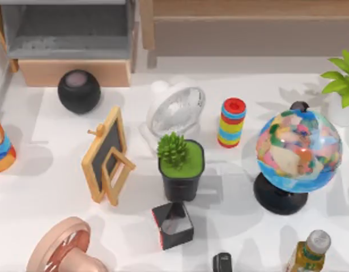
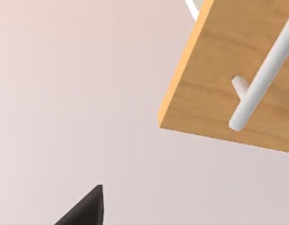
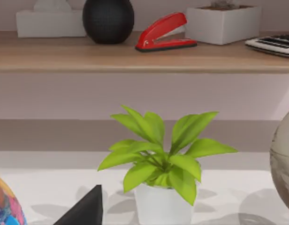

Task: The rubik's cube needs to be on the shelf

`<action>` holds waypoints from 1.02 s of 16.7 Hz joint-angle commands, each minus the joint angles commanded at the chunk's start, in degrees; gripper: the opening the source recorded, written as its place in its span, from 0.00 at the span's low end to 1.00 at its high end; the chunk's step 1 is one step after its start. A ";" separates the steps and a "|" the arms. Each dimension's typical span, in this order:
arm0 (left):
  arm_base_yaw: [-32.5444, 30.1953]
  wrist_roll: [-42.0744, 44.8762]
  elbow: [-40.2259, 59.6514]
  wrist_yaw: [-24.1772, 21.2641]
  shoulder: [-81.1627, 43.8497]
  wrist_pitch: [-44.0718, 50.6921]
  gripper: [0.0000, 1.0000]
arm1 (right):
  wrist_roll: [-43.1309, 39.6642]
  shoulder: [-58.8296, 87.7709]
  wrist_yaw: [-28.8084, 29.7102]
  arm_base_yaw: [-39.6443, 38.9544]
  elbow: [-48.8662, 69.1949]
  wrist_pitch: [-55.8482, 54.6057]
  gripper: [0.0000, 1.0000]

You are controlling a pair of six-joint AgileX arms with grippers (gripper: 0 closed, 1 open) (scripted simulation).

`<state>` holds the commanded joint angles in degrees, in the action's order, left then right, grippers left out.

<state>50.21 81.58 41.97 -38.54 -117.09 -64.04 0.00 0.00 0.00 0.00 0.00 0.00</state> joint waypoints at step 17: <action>-14.55 -36.73 77.33 20.46 -11.63 105.65 1.00 | 0.00 0.00 0.00 0.00 0.00 0.00 1.00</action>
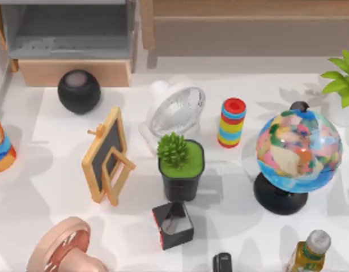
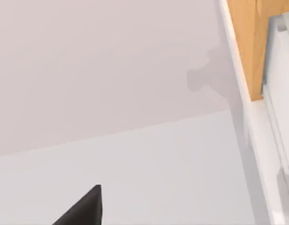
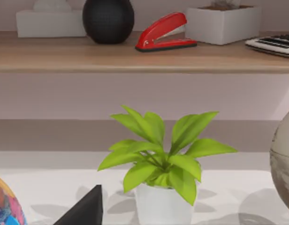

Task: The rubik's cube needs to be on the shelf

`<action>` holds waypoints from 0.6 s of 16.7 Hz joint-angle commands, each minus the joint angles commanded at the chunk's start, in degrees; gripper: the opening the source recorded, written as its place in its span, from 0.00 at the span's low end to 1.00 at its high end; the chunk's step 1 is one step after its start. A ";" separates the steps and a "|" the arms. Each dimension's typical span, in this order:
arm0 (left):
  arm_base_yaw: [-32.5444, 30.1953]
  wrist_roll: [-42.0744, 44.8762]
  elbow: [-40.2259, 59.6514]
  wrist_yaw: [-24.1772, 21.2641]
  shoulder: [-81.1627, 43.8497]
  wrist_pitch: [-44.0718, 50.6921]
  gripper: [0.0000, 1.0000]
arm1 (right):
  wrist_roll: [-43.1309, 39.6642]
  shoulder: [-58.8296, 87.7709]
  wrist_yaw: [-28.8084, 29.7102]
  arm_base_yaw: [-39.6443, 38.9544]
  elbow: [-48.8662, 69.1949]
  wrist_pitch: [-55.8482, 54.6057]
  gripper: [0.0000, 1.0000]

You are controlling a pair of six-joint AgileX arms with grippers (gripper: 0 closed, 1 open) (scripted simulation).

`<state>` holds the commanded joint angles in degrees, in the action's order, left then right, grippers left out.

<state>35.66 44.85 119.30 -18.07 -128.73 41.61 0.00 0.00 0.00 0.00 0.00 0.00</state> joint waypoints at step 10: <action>-14.09 -8.99 21.36 10.68 -13.14 37.04 1.00 | 0.00 0.00 0.00 0.00 0.00 0.00 1.00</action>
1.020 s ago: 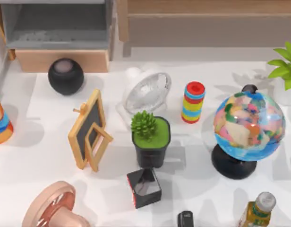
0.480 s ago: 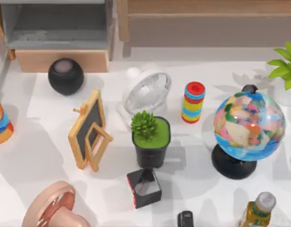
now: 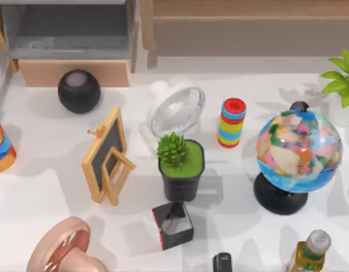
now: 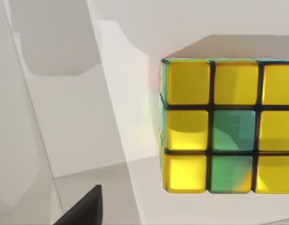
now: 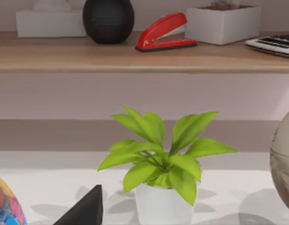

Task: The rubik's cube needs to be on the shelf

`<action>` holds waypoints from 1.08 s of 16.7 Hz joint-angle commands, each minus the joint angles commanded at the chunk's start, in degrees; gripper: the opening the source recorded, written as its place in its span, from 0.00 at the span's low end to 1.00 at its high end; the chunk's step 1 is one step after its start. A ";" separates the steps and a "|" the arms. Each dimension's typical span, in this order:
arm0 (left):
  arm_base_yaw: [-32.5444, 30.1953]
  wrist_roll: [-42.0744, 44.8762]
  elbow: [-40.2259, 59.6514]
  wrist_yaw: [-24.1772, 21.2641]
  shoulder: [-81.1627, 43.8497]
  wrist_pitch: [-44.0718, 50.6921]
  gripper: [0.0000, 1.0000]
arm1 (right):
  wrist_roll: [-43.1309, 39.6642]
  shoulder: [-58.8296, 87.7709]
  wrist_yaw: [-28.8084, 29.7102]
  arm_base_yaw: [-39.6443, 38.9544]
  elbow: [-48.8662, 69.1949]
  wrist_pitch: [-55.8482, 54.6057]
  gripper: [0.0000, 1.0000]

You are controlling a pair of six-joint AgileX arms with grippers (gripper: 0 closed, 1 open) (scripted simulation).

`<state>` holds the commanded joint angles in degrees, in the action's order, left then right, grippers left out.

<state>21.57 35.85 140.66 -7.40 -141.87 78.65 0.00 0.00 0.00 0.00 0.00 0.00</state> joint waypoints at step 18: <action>-1.49 -1.25 -5.95 0.43 -4.20 -9.40 1.00 | 0.00 0.00 0.00 0.00 0.00 0.00 1.00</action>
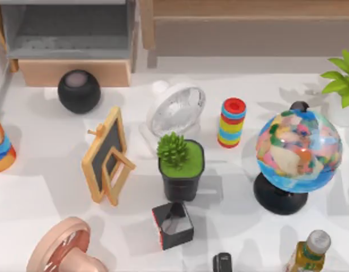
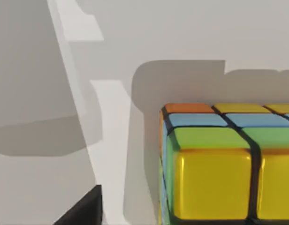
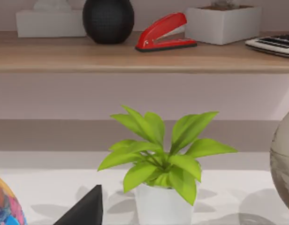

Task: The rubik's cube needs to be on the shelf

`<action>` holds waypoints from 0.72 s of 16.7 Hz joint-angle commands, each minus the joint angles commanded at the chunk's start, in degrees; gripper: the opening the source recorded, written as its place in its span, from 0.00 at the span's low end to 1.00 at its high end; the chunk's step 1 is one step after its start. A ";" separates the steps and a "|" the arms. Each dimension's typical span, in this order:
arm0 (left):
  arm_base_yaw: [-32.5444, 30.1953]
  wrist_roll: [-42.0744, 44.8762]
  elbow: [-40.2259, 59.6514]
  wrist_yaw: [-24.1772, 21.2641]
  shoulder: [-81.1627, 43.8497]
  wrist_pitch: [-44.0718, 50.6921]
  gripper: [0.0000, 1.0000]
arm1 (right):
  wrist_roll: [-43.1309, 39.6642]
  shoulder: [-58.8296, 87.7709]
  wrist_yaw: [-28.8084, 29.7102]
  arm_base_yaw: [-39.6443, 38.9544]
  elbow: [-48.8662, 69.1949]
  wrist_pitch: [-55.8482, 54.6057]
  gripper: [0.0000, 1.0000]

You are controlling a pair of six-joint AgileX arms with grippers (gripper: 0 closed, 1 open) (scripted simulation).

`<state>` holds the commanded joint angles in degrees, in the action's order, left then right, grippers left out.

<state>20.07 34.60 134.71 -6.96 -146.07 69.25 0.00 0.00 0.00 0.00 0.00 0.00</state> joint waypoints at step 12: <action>-0.08 -0.15 0.21 0.01 -0.15 0.01 0.40 | 0.00 0.00 0.00 0.00 0.00 0.00 1.00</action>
<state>20.00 34.46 134.92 -6.95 -146.23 69.26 0.00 0.00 0.00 0.00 0.00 0.00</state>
